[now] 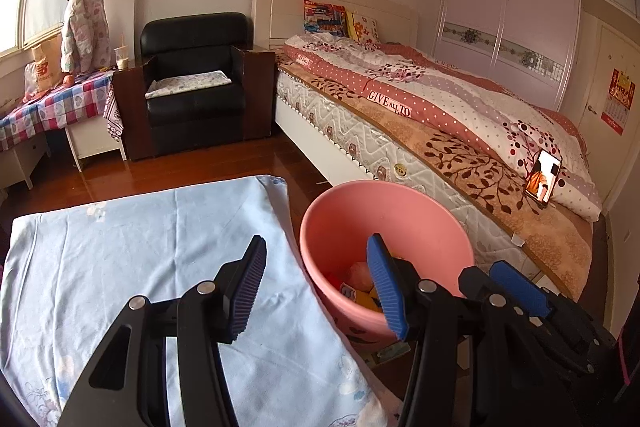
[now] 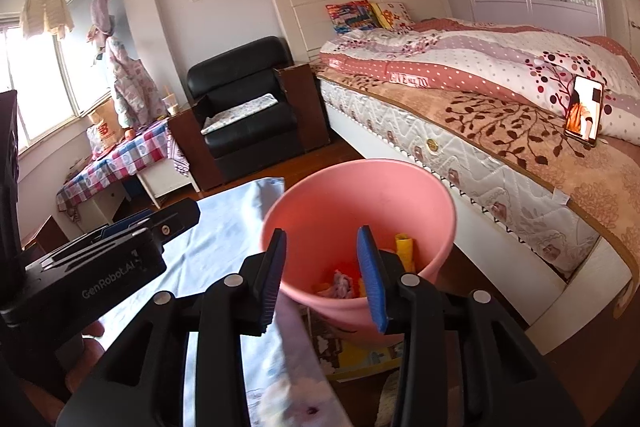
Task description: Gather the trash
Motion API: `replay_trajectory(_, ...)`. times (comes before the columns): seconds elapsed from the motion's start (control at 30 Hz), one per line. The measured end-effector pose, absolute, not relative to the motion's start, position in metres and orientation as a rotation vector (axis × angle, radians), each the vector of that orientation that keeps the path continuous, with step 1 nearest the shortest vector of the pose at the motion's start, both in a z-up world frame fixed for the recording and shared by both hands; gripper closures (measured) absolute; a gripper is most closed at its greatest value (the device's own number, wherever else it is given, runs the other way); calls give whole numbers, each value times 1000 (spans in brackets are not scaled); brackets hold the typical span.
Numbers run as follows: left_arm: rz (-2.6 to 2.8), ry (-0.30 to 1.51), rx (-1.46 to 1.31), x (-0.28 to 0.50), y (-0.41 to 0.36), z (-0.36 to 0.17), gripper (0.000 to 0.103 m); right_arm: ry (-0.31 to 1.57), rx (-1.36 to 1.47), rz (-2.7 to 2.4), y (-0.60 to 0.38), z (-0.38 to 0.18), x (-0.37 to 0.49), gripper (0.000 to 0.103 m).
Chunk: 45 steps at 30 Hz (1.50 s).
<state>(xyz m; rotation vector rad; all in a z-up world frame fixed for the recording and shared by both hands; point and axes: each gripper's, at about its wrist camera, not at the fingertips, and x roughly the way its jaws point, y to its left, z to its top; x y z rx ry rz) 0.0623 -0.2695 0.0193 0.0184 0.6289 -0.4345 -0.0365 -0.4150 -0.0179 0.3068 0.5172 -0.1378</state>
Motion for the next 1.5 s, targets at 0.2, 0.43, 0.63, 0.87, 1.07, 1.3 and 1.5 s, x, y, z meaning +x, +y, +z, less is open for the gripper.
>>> replay_trajectory(0.2, -421, 608, 2, 47, -243, 27, 51, 522, 325, -122, -399, -17, -43, 58)
replay_trajectory(0.43, -413, 608, -8, 38, -222, 28, 51, 514, 300, -109, -379, -11, -48, 57)
replay_trajectory(0.63, -399, 615, -21, 37, -207, 24, 51, 517, 280, -99, -366, -11, -48, 57)
replay_trajectory(0.87, -385, 630, -29, 39, -197, 18, 51, 520, 270, -100, -357, -13, -47, 57)
replay_trajectory(1.07, -382, 631, -33, 39, -195, 17, 53, 528, 261, -101, -353, -15, -45, 57)
replay_trajectory(1.3, -376, 640, -40, 40, -187, 15, 54, 535, 248, -93, -348, -16, -43, 57)
replay_trajectory(1.5, -375, 642, -35, 40, -184, 14, 56, 529, 243, -92, -342, -14, -44, 57)
